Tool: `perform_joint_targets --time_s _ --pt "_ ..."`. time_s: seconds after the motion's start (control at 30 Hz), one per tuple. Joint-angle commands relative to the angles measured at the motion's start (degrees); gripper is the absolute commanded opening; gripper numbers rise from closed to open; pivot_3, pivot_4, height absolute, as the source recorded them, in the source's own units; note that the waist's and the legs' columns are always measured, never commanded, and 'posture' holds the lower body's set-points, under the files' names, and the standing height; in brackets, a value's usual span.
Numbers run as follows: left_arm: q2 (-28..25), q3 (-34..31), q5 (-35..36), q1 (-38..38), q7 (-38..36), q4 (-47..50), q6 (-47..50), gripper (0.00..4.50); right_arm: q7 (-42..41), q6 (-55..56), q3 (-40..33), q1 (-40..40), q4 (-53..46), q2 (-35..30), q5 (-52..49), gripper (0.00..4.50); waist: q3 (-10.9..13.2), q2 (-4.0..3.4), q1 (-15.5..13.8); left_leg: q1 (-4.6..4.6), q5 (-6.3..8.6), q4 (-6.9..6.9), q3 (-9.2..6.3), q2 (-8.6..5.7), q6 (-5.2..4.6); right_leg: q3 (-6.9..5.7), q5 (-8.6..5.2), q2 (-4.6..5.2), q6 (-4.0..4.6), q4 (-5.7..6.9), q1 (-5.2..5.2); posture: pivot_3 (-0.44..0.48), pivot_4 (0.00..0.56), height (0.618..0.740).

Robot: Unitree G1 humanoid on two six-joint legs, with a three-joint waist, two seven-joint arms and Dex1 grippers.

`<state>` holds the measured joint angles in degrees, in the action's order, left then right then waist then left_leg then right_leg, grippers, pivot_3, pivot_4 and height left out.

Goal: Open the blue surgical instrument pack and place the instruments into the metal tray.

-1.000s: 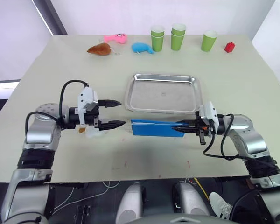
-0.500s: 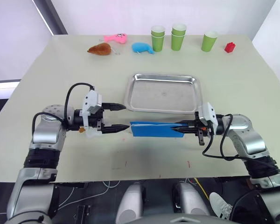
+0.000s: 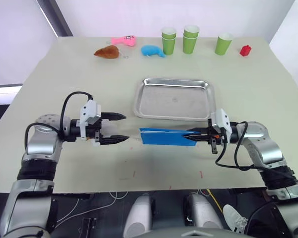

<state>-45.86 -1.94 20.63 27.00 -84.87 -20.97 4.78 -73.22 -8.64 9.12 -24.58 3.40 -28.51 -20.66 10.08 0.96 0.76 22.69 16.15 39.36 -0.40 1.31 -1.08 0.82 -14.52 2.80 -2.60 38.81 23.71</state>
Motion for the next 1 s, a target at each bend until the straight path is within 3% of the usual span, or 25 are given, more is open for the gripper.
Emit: perform_joint_targets --time_s 0.03,0.67,1.0 --pt "-1.03 -1.80 2.44 0.28 -0.94 3.46 1.71 4.44 0.13 0.66 -0.69 -0.63 -0.89 0.08 -0.65 0.00 0.00 0.00 -0.01 0.00 0.00 0.00 0.00 0.00 0.00 0.00 0.00 0.00 0.00 0.00 0.00 0.000 0.150 0.739" --pt "0.45 -1.02 3.14 -0.44 0.94 8.16 5.00 4.44 -0.26 0.47 -0.46 -0.93 -0.79 0.37 -0.67 0.00 0.00 0.00 0.02 0.00 0.00 0.00 0.01 0.00 0.00 0.01 0.00 0.00 0.00 0.00 0.00 0.000 0.150 0.739" --pt "4.96 0.64 1.13 1.08 4.08 6.62 2.26 4.44 -0.49 -0.02 -0.09 -0.67 -1.63 0.43 -0.92 0.00 0.00 0.00 0.01 0.00 0.00 0.00 0.00 0.00 0.00 0.00 0.00 0.00 0.00 0.00 0.00 0.000 0.150 0.739"
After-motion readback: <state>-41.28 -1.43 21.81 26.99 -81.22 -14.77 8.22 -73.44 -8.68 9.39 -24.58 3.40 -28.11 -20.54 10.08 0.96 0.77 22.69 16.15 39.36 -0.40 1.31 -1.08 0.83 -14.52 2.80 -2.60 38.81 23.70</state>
